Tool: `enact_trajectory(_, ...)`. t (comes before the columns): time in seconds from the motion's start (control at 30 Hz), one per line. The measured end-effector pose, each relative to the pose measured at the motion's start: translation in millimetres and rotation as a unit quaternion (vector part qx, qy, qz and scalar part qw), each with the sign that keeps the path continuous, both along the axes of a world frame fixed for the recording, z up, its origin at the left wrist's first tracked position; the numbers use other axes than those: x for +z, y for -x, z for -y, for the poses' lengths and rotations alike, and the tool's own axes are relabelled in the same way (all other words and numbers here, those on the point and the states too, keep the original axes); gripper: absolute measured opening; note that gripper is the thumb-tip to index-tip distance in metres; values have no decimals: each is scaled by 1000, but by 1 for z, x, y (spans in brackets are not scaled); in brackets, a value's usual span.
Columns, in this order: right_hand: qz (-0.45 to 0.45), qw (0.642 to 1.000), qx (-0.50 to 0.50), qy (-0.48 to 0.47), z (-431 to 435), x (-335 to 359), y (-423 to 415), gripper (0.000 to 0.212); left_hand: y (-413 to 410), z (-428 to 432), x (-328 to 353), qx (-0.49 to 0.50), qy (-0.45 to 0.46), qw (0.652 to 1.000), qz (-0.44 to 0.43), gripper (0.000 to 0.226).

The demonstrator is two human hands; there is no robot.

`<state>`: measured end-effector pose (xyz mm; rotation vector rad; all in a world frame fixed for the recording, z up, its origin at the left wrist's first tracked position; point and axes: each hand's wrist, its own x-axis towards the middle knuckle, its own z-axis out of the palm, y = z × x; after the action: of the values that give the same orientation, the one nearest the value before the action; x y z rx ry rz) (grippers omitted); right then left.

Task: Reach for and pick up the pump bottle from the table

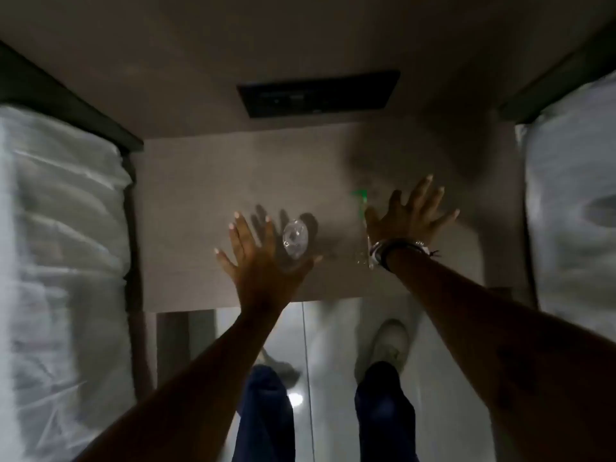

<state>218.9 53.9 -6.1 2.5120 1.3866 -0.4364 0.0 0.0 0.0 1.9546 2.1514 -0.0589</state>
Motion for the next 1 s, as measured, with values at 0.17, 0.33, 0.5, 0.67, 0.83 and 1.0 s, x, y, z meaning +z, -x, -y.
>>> enact_trajectory(0.17, -17, 998, -59, -7, -13, -42, 19, 54, -8, 0, -38, 42, -17, 999, 20, 94)
enact_trajectory(0.33, -19, 999, -47, -4, -25, -54, 17, 47, -8, -1, -46, 74, -51, 994, 62, 85)
enact_trajectory(0.5, -100, 986, -125, -33, -31, -39, 22, 43, -11, -4, -40, 82, -49, 987, 125, 82)
enact_trajectory(0.67, -421, 831, -250, -265, -36, 29, 30, 31, -14, -4, -40, 117, -47, 977, 172, 70)
enact_trajectory(0.83, -541, 714, -191, -401, -20, 91, 52, 28, -16, -1, -43, 107, -46, 985, 131, 77)
enact_trajectory(1.0, -578, 701, -127, -399, -14, 90, 78, 18, -17, 3, -44, 117, -70, 979, 154, 75)
